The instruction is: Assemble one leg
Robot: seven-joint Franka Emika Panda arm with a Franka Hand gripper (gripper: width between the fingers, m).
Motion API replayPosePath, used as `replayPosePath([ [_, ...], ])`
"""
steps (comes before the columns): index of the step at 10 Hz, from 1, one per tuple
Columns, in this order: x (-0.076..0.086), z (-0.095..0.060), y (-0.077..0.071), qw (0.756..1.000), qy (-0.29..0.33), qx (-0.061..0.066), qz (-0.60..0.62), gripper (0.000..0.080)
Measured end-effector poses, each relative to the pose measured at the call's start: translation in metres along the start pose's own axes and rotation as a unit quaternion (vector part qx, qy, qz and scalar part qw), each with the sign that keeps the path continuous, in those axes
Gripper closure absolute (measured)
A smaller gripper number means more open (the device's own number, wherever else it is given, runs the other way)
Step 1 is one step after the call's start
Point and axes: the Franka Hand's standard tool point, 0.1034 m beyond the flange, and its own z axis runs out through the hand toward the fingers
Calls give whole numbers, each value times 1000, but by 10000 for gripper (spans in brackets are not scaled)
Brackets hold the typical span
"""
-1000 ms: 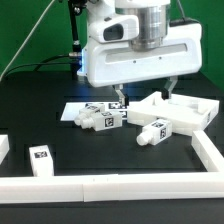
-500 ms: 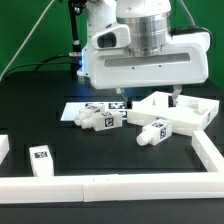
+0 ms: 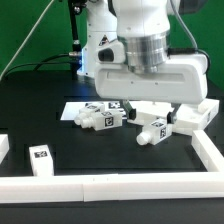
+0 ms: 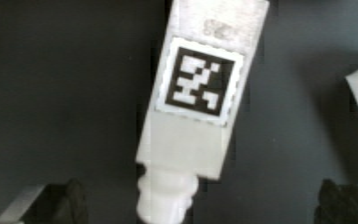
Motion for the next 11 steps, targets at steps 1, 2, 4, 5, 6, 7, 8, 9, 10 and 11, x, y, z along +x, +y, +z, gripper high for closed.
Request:
replayPosePath([
  [1,1,7,0,1000,8,1,-3,150],
  [2,-1,18,2,1000,7,-1,-4,150],
  [4,-8,24,-3,1000,3,-4,-11,150],
  [5,-7,23,-3,1000,3,-3,-14,150],
  [6,-8,24,-3,1000,3,-4,-14,240],
  [7,-8,24,-3,1000,3,-4,-14,240],
  [8,-8,24,-3,1000,3,-4,-14,441],
  [9,-8,24,-3,1000,3,-3,-14,514],
  [10,-2,21,0,999,6,0,-47,514],
  [11,20,9,12,997,8,12,-79,514],
])
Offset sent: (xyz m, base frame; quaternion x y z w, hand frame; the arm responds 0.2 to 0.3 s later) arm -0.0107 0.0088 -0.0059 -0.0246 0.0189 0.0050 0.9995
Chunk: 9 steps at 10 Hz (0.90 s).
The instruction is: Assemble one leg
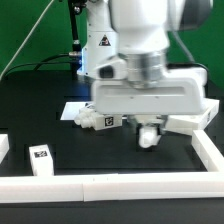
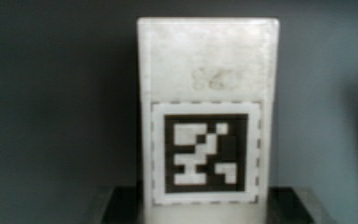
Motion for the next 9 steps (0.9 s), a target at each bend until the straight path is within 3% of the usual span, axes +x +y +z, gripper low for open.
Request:
replayPosePath([
  [1,19,-19,6,1000,-7,8,-6,514],
  [2,24,-34,8,1000,-13,11,-23,514],
  [3,26,-53,20,999,-16,13,-43,514],
  [6,32,-92,86,996,5,10,-87,513],
  [7,33,-96,105,996,20,5,-91,512],
  [9,29,-93,106,996,23,3,-91,512],
])
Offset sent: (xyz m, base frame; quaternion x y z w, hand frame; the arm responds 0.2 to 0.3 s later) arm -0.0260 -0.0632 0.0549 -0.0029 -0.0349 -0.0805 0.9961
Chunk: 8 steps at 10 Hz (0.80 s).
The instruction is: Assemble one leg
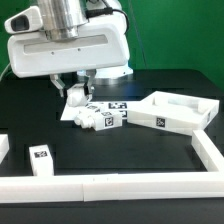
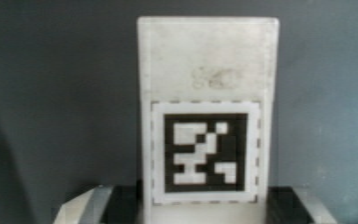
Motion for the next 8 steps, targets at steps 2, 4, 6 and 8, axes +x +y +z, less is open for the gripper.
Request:
replayPosePath([
  [2,0,0,0,1000,0,0,0,512],
  [4,-1,15,12,1000,7,-7,-29,512],
  [6,-18,31,53,997,4,-18,-70,512],
  [8,-32,60,88,994,14,-41,-97,512],
])
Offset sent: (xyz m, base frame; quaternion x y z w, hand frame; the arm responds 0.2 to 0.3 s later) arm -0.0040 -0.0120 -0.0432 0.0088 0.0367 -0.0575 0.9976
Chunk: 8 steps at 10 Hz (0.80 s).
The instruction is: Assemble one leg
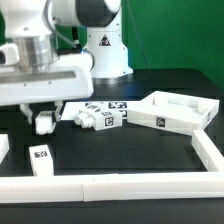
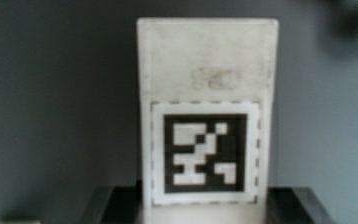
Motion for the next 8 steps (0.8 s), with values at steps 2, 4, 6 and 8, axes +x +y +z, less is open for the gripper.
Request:
replayPosePath([
  [2,-3,8,17,1000,-2,-2,5,512],
  [4,-5,8,16,1000,-4,-1,11,512],
  [6,-6,8,16,1000,-4,-1,10,512],
  [8,5,-8,-2,999,-6,9,31,323],
])
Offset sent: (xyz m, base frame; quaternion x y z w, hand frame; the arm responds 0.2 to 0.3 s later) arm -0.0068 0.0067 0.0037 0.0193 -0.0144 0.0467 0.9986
